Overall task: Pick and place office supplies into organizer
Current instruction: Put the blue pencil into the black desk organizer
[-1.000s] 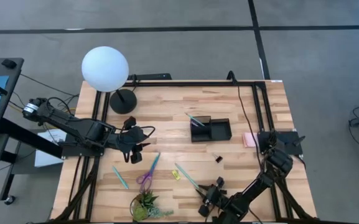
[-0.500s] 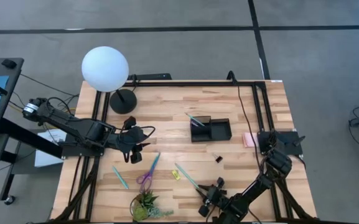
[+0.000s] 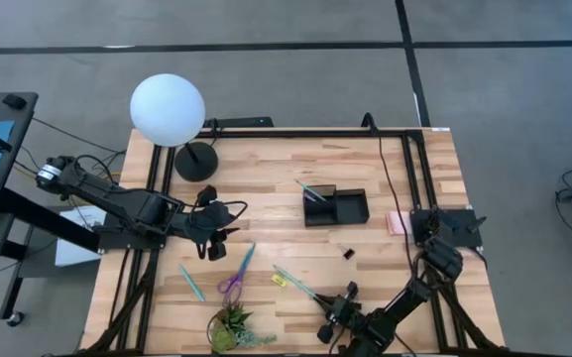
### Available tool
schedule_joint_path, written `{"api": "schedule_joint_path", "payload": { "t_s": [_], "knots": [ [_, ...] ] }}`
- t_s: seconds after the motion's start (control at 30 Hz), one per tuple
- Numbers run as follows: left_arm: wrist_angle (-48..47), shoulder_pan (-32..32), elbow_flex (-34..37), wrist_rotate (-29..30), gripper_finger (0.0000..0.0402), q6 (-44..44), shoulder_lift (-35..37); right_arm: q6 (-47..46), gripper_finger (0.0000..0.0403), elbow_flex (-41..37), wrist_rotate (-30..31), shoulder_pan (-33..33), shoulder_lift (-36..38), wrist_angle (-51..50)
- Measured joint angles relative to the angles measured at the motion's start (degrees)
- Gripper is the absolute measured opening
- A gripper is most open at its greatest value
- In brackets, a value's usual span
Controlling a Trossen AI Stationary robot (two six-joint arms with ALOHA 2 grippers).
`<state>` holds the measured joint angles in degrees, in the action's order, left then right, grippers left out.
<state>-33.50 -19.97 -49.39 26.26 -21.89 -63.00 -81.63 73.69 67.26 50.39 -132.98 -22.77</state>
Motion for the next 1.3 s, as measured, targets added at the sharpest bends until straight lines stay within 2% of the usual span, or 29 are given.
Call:
{"api": "schedule_joint_path", "payload": {
  "t_s": [0.13,0.33,0.53,0.63,0.73,0.83,0.93,1.17,1.3],
  "knots": [
    [0.02,0.0,0.0,0.02,0.0135,-0.02,0.0,0.77,0.0011,-0.49,-0.83,-2.56,3.1,-5.92],
    [0.62,0.0,0.0,-0.12,0.0135,0.99,0.0,7.34,0.0011,-0.22,2.71,-6.64,10.65,-13.79],
    [0.46,0.0,0.0,-0.68,0.0135,0.79,0.0,8.03,0.0011,-0.13,2.73,-10.53,22.64,-28.86],
    [0.44,0.0,0.0,-0.81,0.0135,0.96,0.0,6.42,0.0011,-0.05,-1.55,-12.54,29.93,-37.39],
    [0.33,0.0,0.0,-0.9,0.0135,1.01,0.0,5.77,0.0011,-0.05,-10.08,-15.54,36.81,-43.43],
    [-0.55,0.0,0.0,-0.92,0.0135,1.03,0.0,9.97,0.0011,-0.05,-18.6,-18.56,42.18,-45.67],
    [-0.66,0.01,0.0,-0.77,0.0135,1.05,0.0,14.62,0.0011,-0.05,-23.2,-21.28,46.3,-46.2],
    [-0.69,0.01,0.0,-0.44,0.0135,2.32,0.0,21.35,0.0011,0.0,-35.49,-29.27,51.37,-48.12],
    [-0.72,0.0,0.0,-0.37,0.0135,2.36,0.0,24.69,0.0011,0.02,-39.56,-33.97,51.66,-50.09]
  ]
}}
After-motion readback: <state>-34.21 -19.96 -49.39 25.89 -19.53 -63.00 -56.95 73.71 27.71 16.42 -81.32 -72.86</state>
